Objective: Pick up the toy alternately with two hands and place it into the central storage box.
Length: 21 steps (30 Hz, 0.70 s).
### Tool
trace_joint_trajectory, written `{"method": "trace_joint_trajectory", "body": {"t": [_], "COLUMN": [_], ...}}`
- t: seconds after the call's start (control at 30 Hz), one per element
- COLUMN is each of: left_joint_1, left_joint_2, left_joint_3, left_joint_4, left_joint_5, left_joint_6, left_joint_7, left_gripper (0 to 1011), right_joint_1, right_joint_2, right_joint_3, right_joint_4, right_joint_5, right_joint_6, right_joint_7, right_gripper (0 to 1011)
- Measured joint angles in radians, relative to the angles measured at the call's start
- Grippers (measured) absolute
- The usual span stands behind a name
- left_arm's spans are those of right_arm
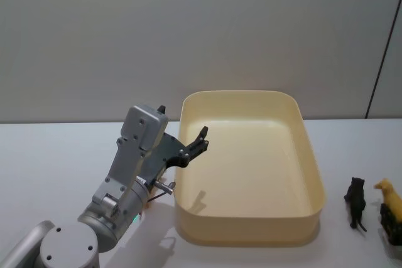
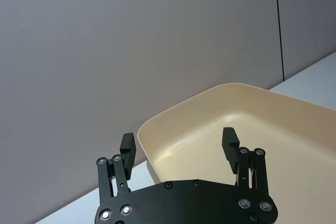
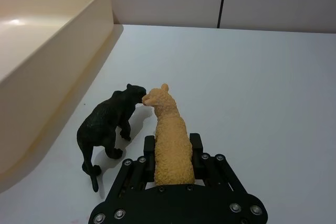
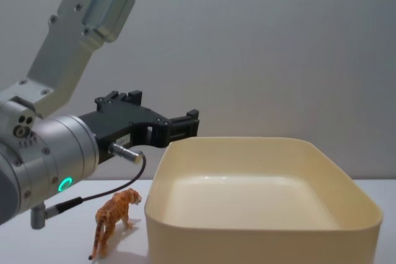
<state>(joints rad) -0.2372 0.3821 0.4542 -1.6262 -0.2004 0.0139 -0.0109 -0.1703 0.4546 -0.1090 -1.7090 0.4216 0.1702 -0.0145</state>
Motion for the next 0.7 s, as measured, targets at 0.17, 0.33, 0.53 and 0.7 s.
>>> {"method": "trace_joint_trajectory", "body": {"t": [0.17, 0.33, 0.53, 0.7], "left_joint_1": [0.000, 0.000, 0.000, 0.000], "left_joint_2": [0.000, 0.000, 0.000, 0.000], "left_joint_3": [0.000, 0.000, 0.000, 0.000], "left_joint_4": [0.000, 0.000, 0.000, 0.000], "left_joint_5": [0.000, 0.000, 0.000, 0.000], "left_joint_6": [0.000, 0.000, 0.000, 0.000], "left_joint_7": [0.000, 0.000, 0.000, 0.000], "left_gripper": [1002, 1002, 1002, 1002], "right_joint_1": [0.000, 0.003, 0.014, 0.036], "right_joint_2": [-0.002, -0.005, -0.010, -0.017], "right_joint_3": [0.000, 0.003, 0.008, 0.012], "right_joint_4": [0.000, -0.009, -0.025, -0.047], "right_joint_5": [-0.002, -0.002, -0.001, 0.002], "right_joint_6": [-0.003, -0.023, -0.050, -0.070], "right_joint_7": [0.001, -0.001, -0.010, -0.012], "right_gripper": [349, 348, 348, 348]}}
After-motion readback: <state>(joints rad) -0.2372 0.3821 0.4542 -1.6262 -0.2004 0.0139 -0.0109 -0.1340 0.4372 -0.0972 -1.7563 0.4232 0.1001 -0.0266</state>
